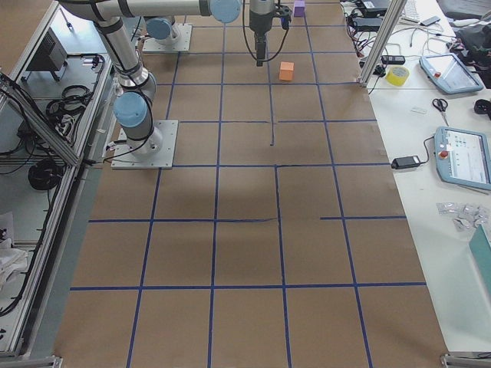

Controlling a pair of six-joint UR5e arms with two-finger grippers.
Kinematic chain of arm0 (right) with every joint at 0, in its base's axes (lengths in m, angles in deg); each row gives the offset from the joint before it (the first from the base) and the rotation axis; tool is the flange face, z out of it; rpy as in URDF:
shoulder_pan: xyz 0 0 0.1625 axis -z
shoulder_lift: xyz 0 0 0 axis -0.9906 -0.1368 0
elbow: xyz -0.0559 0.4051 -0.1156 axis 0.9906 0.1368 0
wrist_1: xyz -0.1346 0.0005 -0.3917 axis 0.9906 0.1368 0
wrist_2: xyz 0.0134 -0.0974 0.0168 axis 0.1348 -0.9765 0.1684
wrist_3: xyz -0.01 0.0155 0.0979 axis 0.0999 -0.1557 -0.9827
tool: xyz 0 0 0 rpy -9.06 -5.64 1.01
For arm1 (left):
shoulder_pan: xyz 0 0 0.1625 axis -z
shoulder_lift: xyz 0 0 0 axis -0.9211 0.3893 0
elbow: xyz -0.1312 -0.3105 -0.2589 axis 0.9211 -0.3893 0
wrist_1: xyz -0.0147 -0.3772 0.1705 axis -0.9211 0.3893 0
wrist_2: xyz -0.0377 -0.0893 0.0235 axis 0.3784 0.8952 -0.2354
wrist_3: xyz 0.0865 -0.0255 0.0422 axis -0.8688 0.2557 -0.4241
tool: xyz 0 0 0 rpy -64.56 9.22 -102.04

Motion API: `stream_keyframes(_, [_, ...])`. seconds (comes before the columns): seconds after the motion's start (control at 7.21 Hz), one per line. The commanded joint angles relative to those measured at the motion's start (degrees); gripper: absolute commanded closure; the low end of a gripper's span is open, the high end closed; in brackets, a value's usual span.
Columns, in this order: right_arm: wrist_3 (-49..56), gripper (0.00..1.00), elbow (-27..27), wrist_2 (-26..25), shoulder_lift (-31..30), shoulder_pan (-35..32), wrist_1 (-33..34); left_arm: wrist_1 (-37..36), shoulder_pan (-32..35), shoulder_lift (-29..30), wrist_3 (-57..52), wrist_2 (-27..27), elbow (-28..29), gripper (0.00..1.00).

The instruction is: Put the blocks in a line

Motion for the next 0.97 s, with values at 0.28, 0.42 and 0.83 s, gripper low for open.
stream_keyframes(0.28, [0.0,0.0,-2.7,-0.4,-2.4,0.0,-0.1,0.0,0.0,0.0,0.0,0.0,0.0,0.0])
stream_keyframes(0.42, [0.0,0.0,-2.8,-0.4,-2.4,0.0,-0.2,0.0,0.0,0.0,0.0,0.0,0.0,0.0])
stream_keyframes(0.83, [0.0,0.0,-3.3,-0.4,-2.6,0.0,-0.2,0.0,0.0,0.0,0.0,0.0,0.0,0.0])
